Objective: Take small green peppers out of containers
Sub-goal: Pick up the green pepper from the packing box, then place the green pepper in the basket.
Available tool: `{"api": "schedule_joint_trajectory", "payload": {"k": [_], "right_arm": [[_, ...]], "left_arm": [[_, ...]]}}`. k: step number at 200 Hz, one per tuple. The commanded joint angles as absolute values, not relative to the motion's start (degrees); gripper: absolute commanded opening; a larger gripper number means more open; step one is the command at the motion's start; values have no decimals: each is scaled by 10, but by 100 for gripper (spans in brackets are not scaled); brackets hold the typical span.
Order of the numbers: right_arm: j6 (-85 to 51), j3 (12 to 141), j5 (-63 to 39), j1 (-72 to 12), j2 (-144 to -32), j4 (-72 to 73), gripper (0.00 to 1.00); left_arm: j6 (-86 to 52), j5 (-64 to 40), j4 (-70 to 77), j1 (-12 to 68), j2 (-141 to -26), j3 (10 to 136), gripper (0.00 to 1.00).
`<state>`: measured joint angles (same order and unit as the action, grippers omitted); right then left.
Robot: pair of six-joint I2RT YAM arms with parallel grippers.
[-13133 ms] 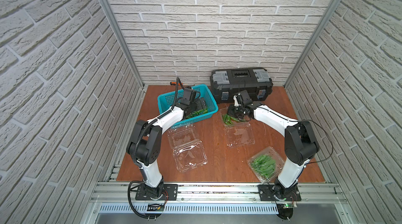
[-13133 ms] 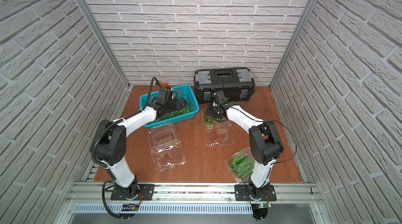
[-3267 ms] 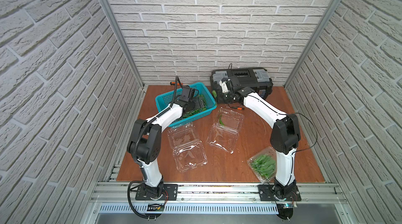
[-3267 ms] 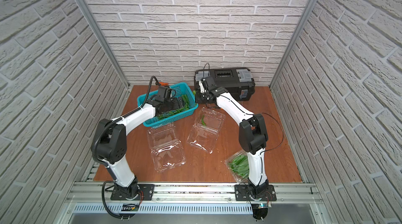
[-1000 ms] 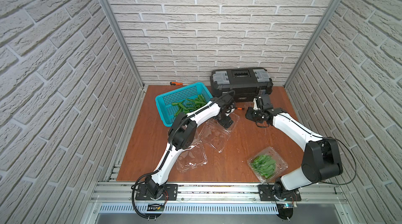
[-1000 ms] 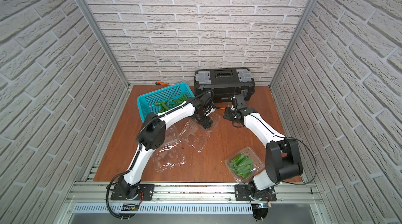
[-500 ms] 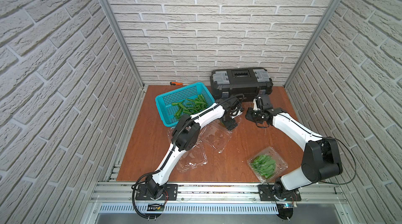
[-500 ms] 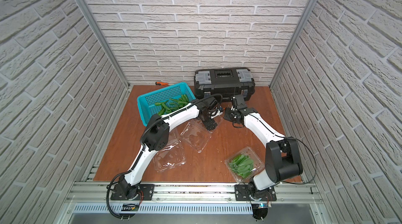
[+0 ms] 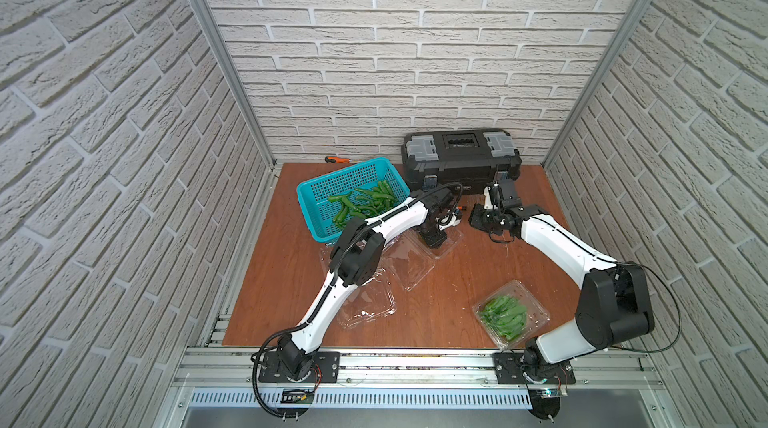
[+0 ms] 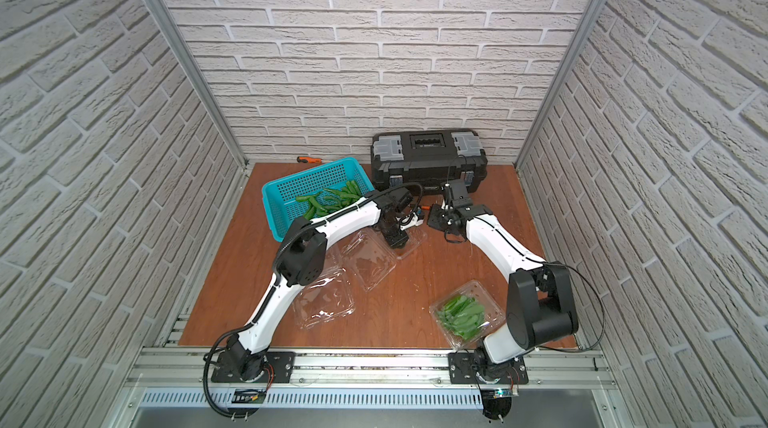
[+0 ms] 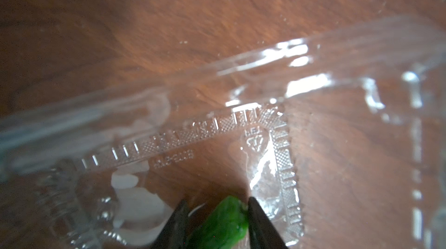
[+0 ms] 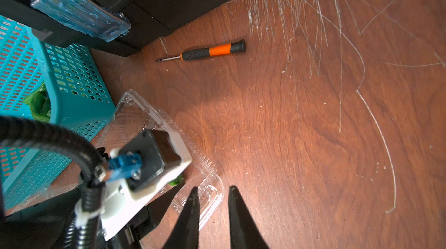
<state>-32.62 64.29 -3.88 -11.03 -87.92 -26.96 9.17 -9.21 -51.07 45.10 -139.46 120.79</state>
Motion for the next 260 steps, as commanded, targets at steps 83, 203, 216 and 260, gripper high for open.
{"api": "schedule_joint_trajectory", "payload": {"k": [83,203,216,260], "right_arm": [[-347,651,-9,-110,-858,-265,23],[-614,454,311,-109,-583,-501,39],[-624,463,322,-109,-565,-566,47],[-642,493,339,-108,-538,-772,56]], "left_arm": [[12,-141,-437,414,-1309,1229,0],[-451,-83,-70,124,-1044,793,98],[-429,-70,-85,139,-1042,803,98],[-349,-55,-147,228,-1051,874,98]]}}
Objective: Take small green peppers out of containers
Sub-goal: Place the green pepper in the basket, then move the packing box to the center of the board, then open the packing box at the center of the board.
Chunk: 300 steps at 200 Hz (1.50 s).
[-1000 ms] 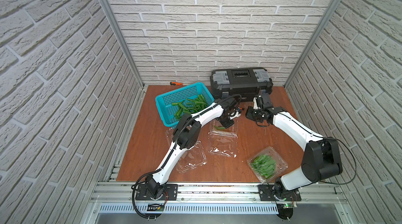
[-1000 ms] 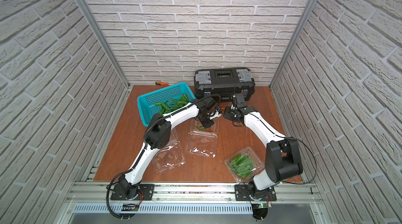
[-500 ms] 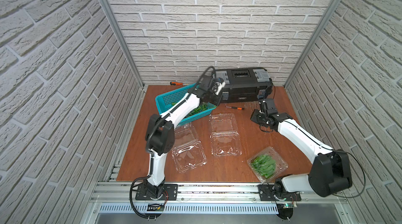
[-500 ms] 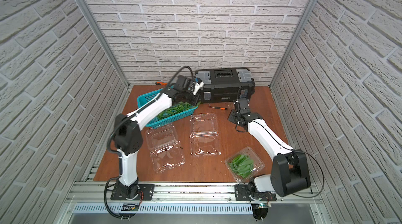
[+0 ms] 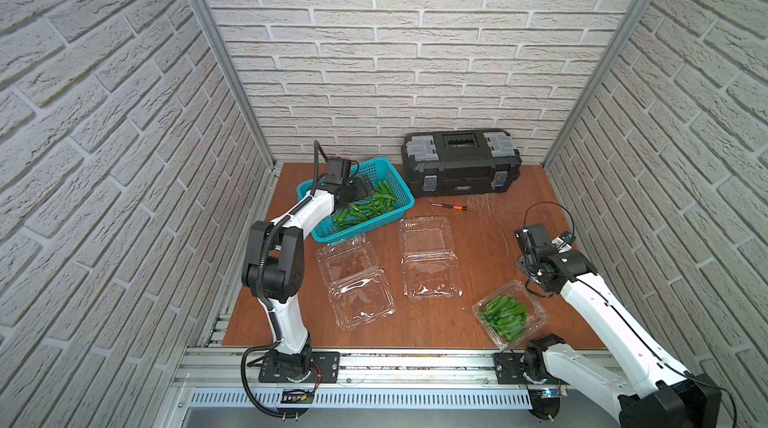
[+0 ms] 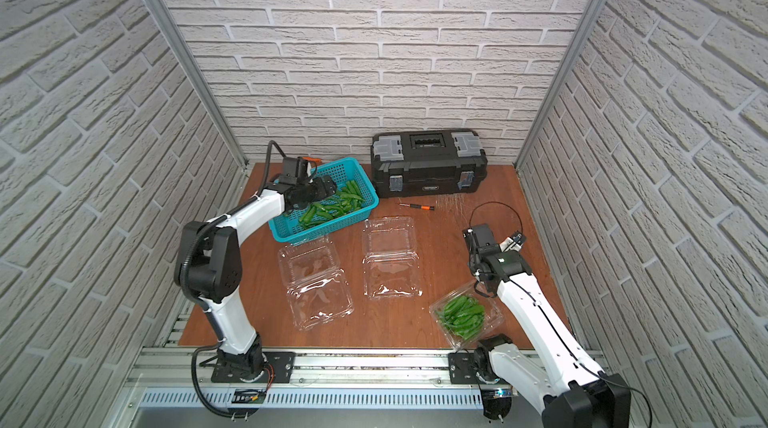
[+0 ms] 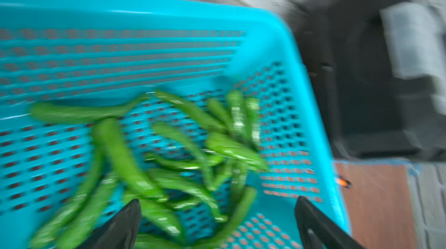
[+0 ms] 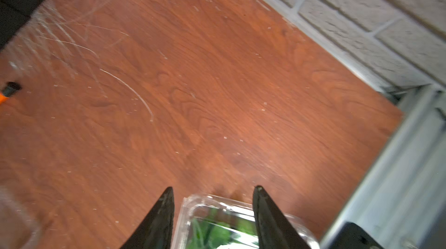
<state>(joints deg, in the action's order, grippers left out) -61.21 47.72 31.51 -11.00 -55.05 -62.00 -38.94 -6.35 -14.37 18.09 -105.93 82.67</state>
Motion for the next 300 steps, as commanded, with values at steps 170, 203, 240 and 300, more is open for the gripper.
{"api": "schedule_joint_trajectory", "payload": {"k": [170,203,240,300], "right_arm": [[-388,514,-87,-109,-737,-428,44],[-323,639,-110,-110,-821,-395,44],[-299,688,-89,-110,-819,-434,43],[-361,506,-26,-135,-668,-492,43]], "left_arm": [[-221,-264,-193,304,-1110,953,98],[-178,-309,-236,325,-1137,977,98],[-92,-292,-337,366,-1183,1046,98],[-14,-317,-423,422,-1266,1125,98]]}}
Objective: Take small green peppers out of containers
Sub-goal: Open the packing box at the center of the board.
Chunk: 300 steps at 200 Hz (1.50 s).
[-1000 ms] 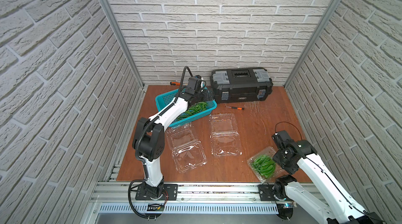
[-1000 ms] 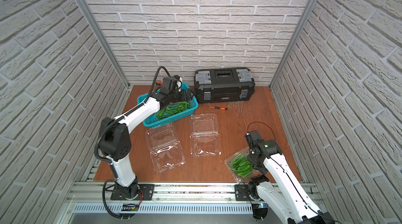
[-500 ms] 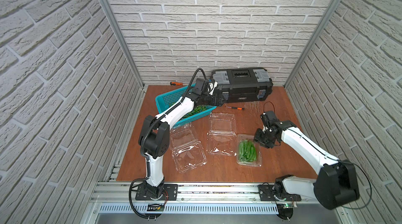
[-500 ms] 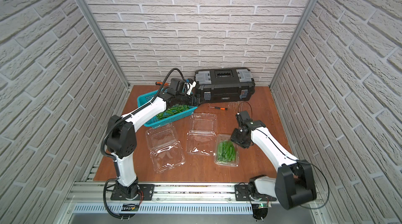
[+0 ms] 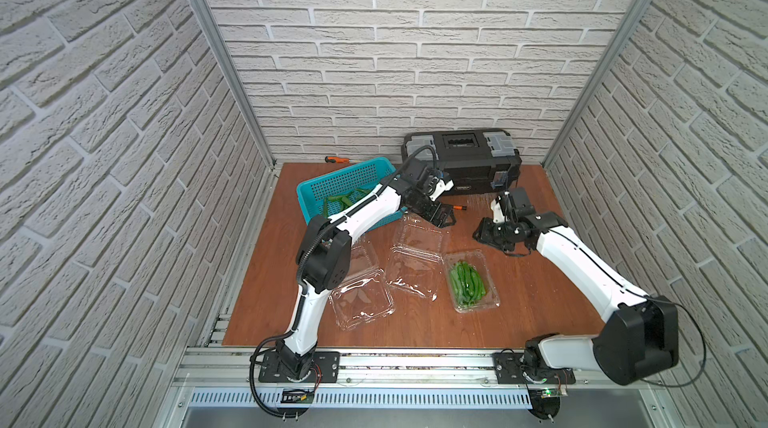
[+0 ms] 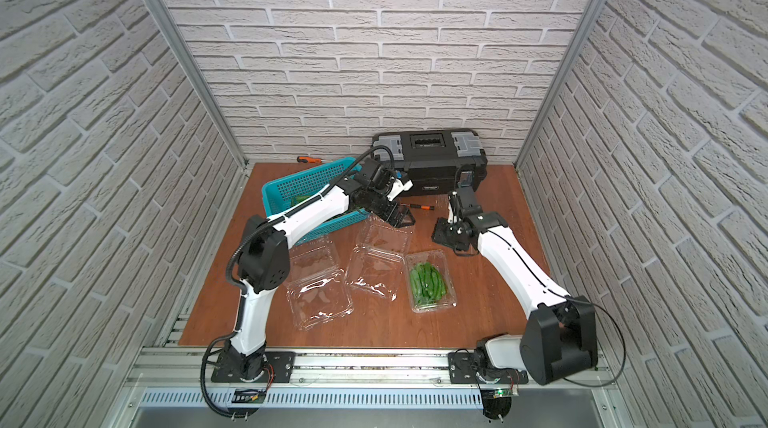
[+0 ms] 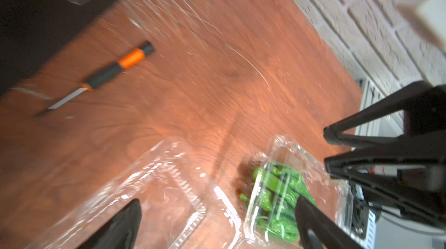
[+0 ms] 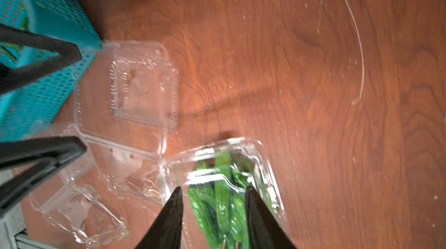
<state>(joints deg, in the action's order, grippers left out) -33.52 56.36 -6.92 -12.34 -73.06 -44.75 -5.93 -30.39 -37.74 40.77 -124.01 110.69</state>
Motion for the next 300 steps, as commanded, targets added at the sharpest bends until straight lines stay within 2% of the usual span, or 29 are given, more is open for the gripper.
{"api": "schedule_joint_trajectory", "payload": {"k": [1,25,88,163,213,256,300], "right_arm": [[-362,502,-24,-135,-665,-493,43],[-383,457,-9,-135,-624,-505,43],[-356,426,-135,-136,-672,-453,43],[-369,470,-88,-135,-745,-423,43],[-307,505,-127,-135,-797,-412,45],[-289,502,-158,-135,-794,-399,45],[-309,506,-111,-136,-798,-405,43]], "left_arm": [[-14,-316,-423,423,-1266,1124,98],[-16,-322,-416,433,-1284,1135,98],[-10,-324,-441,454,-1322,1185,98],[3,-283,-454,444,-1286,1162,98],[9,-291,-471,407,-1232,1100,98],[34,-301,-562,391,-1218,1091,98],[55,-246,-654,404,-1211,1068,98]]}}
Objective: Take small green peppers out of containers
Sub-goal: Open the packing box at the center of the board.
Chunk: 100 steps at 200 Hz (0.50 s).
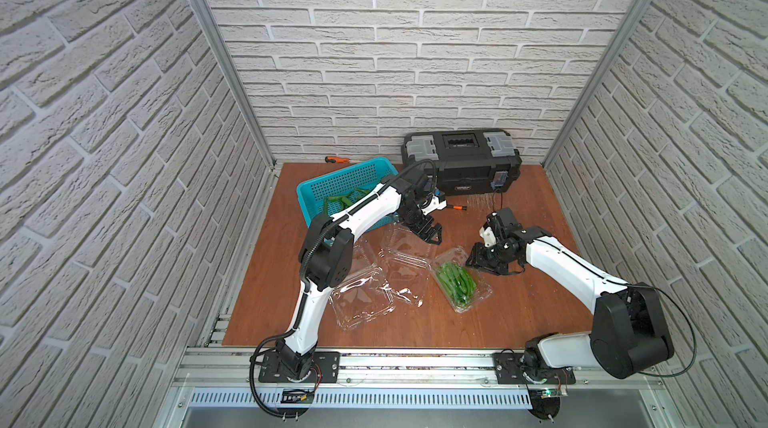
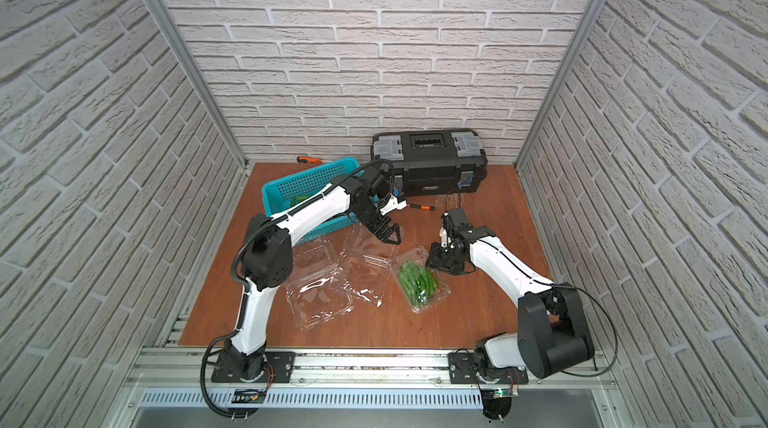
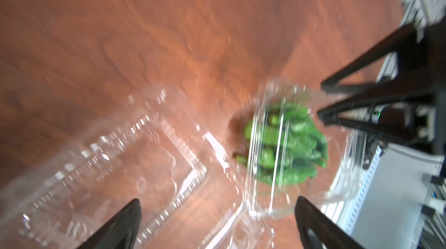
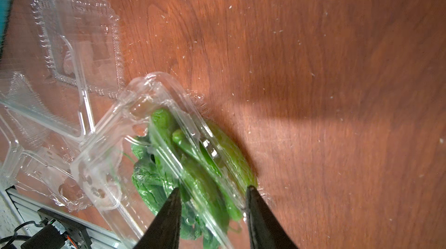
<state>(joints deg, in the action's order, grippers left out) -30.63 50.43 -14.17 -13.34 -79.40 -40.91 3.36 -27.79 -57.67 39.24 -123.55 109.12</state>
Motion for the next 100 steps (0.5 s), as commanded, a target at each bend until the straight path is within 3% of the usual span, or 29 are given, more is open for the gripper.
{"api": "schedule_joint_trajectory", "payload": {"k": [1,100], "right_arm": [[-310,506,-110,-136,-799,-405,43],[-344,553,-60,-137,-866,-378,42]], "left_arm": [[55,-245,-655,404,-1210,1067,98],[76,-214,-683,423,-1230,1111,98]]}}
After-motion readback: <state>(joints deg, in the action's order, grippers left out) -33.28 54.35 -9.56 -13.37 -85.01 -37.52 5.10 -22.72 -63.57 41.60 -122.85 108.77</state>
